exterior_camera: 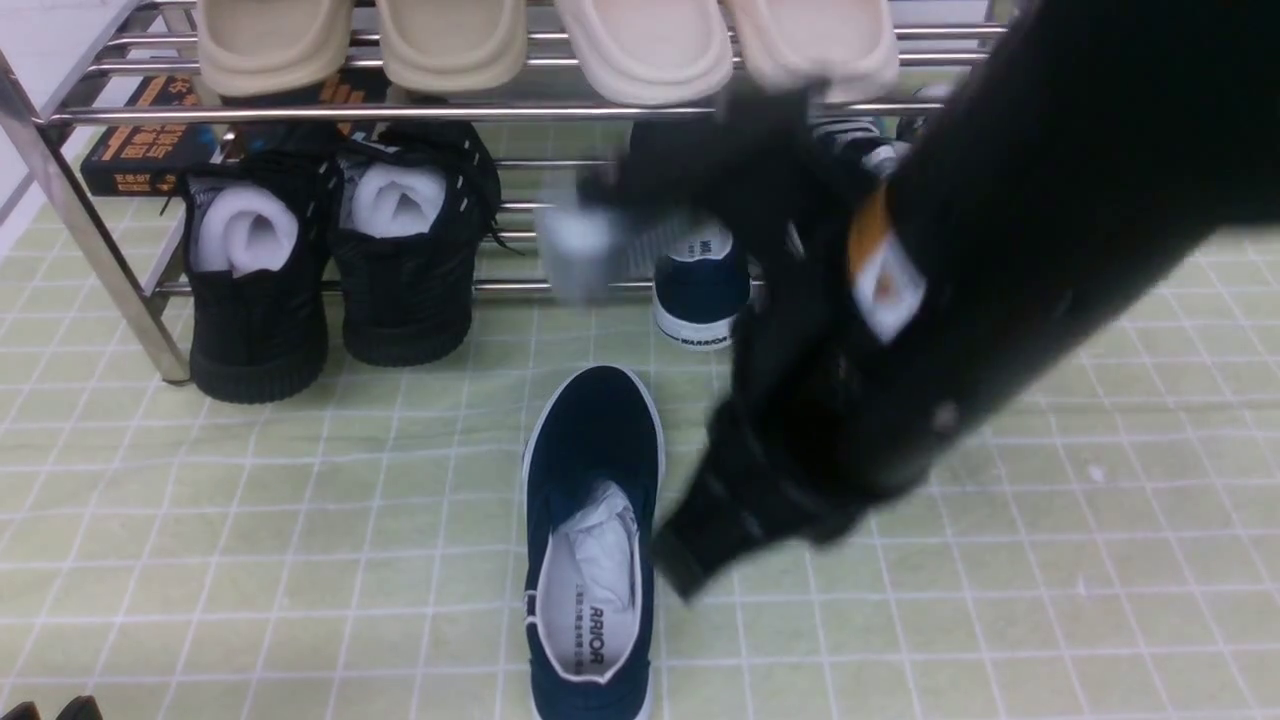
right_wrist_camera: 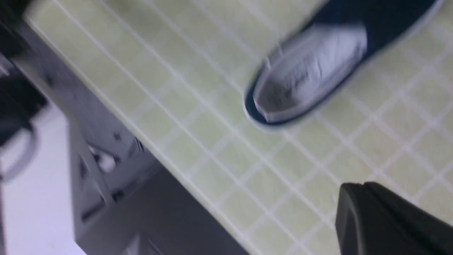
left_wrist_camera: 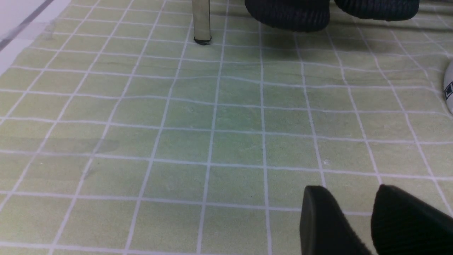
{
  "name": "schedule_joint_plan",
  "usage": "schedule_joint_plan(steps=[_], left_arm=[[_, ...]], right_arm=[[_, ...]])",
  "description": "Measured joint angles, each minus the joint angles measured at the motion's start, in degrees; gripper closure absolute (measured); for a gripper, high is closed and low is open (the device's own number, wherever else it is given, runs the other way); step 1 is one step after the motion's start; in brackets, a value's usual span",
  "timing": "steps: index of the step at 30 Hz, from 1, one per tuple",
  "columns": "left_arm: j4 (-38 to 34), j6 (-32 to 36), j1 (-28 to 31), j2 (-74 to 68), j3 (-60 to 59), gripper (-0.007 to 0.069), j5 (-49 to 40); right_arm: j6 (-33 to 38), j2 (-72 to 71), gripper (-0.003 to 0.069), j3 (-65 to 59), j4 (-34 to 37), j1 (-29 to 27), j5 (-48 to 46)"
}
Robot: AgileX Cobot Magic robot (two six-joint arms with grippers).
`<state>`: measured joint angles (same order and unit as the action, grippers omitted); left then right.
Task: Take the shoes off the shelf with your hand from the green coffee tablecloth.
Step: 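Grasp a shoe standing on the lower shelf of the shoe rack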
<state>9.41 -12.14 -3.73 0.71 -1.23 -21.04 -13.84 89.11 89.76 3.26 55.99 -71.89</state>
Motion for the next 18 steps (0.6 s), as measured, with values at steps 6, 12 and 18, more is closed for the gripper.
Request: schedule_joint_plan(steps=[6,12,18], left_arm=[[0.0,0.0,0.0,0.0,0.0,0.0383,0.0],[0.0,0.0,0.0,0.0,0.0,0.0383,0.0],[0.0,0.0,0.0,0.0,0.0,0.0383,0.0]], right_arm=[[0.0,6.83,0.0671,2.5,0.22,-7.51,2.51],[-0.05,16.56,0.062,14.52,-0.03,-14.73,8.33],[-0.1,26.04,0.0397,24.75,-3.26,-17.53,15.48]])
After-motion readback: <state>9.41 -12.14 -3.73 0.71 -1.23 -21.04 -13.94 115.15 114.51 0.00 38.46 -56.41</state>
